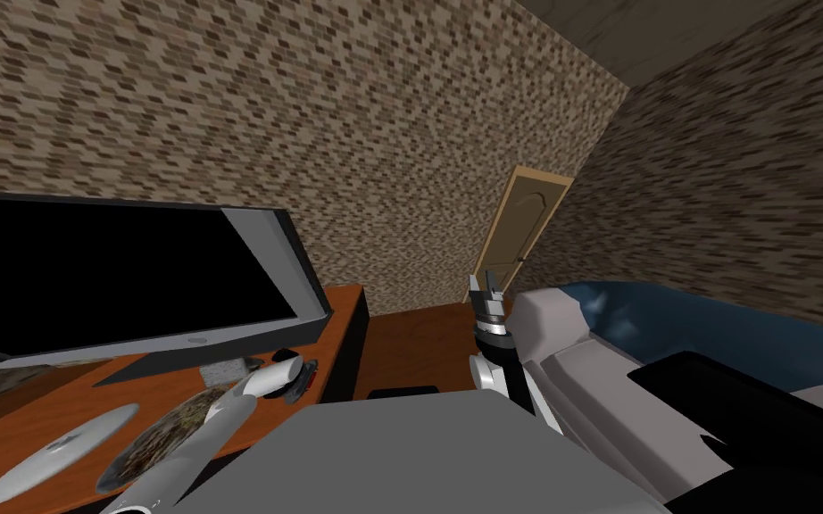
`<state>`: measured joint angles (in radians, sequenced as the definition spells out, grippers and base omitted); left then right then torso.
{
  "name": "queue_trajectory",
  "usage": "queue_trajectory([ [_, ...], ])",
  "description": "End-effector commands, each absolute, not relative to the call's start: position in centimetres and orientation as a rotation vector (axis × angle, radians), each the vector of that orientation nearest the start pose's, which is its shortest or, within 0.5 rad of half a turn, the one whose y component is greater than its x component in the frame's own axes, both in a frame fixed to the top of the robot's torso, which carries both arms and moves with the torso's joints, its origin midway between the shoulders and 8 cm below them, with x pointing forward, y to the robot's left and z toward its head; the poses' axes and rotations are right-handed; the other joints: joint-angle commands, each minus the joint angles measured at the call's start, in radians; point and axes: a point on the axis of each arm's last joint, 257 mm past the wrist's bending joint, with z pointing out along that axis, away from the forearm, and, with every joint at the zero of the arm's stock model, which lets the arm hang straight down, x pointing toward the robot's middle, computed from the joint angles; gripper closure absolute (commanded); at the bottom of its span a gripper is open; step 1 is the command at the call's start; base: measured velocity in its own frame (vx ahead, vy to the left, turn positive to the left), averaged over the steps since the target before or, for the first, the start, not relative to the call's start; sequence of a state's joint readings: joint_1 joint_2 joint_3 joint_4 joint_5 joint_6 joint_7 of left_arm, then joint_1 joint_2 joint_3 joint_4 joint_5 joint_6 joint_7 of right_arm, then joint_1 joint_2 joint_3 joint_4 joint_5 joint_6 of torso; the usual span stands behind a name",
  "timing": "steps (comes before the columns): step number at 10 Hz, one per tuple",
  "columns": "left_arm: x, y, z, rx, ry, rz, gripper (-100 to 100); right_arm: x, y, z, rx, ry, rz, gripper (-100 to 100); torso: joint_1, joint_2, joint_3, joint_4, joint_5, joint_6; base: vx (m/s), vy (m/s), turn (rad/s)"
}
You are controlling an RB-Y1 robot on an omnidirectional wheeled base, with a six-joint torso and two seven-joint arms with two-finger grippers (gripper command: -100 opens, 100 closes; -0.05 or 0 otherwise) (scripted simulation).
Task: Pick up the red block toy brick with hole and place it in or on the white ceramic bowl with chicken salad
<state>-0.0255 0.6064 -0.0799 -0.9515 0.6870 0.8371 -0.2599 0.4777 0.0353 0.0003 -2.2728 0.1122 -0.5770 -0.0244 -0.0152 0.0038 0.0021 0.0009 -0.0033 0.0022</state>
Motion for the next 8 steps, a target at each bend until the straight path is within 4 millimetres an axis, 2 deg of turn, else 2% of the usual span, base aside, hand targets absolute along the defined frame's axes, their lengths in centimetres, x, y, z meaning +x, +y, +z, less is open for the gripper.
queue_trajectory([
  [1,27.8,49.8,-53.9,-2.126,2.036,-0.086,100,33.5,-26.3,4.2,0.548,0.584,1.283,0,0.000,0.000,0.000,0.000,0.000,0.000,-0.084,-0.170,-0.263],
  [2,27.5,51.0,-53.2,-2.138,2.031,-0.064,100,33.5,-26.3,4.2,0.548,0.584,1.283,0,0.002,0.002,0.001,0.000,0.000,0.001,-0.101,-0.103,-0.238],
  [5,26.9,53.4,-51.7,-2.178,2.011,-0.024,100,33.5,-26.3,4.2,0.548,0.585,1.283,0,0.015,0.004,0.002,0.000,0.002,-0.002,-0.111,-0.003,-0.152],
  [6,26.7,54.0,-51.3,-2.192,2.004,-0.015,100,33.5,-26.3,4.2,0.548,0.585,1.283,0,0.017,0.005,0.003,0.000,0.002,-0.002,-0.130,0.054,-0.185],
  [8,26.1,55.6,-50.2,-2.237,1.978,0.006,100,33.5,-26.3,4.2,0.548,0.585,1.283,0,0.023,0.006,0.003,0.000,0.003,-0.003,-0.138,0.129,-0.161],
])
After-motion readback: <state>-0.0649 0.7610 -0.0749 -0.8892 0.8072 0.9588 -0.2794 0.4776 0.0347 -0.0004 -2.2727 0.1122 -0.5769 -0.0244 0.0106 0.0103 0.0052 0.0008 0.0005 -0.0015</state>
